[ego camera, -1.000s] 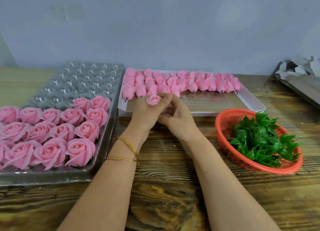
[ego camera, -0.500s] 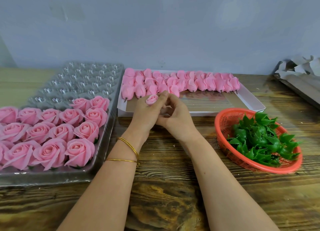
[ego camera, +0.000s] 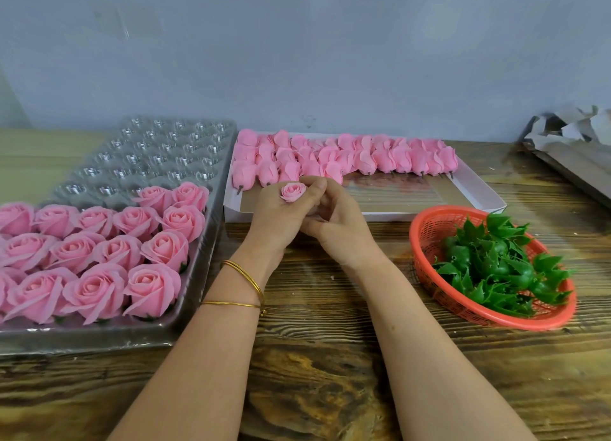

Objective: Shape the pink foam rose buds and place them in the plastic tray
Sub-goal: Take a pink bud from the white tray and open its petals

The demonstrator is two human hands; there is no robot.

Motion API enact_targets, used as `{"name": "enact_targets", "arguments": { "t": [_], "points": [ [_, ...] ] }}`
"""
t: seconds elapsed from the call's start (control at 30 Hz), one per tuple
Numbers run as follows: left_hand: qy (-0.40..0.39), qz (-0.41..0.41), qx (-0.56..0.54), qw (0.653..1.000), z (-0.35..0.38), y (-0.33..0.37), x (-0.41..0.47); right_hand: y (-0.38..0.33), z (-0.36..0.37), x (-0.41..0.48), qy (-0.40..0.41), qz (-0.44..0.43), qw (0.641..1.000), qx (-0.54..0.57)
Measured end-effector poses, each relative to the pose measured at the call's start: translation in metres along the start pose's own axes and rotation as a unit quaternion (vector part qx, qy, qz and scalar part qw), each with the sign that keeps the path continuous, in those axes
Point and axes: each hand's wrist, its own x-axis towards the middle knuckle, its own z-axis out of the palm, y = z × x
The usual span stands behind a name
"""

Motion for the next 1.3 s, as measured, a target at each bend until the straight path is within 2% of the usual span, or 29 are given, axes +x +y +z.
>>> {"name": "enact_targets", "arguments": {
  "t": [0.17, 0.3, 0.43, 0.6, 0.73, 1.3],
  "points": [
    [0.016, 0.013, -0.004, 1.000, 0.0021, 0.0018, -0.0007, 0.0000, 0.0008, 0.0006, 0.006, 0.006, 0.999, 0.031],
    [0.043, 0.024, 0.023, 0.999, 0.0043, 0.0031, -0.0012, -0.0033, 0.0033, 0.0018, 0.051, 0.024, 0.996, 0.068],
    [0.073, 0.080, 0.127, 0.986, 0.0033, 0.0023, 0.0005, -0.0032, -0.0026, 0.0037, 0.100, 0.034, 0.991, 0.080],
    [0.044, 0.118, 0.160, 0.979, 0.0081, 0.0064, -0.0060, -0.0018, 0.0004, 0.0033, 0.107, 0.025, 0.993, 0.041],
    [0.030, 0.111, 0.174, 0.978, 0.0085, 0.0053, -0.0064, 0.0002, 0.0009, 0.0036, 0.100, 0.026, 0.995, -0.002],
    [0.048, 0.124, 0.226, 0.965, 0.0094, 0.0025, -0.0043, -0.0014, 0.0020, 0.0050, 0.087, 0.018, 0.996, 0.026]
  ]
}}
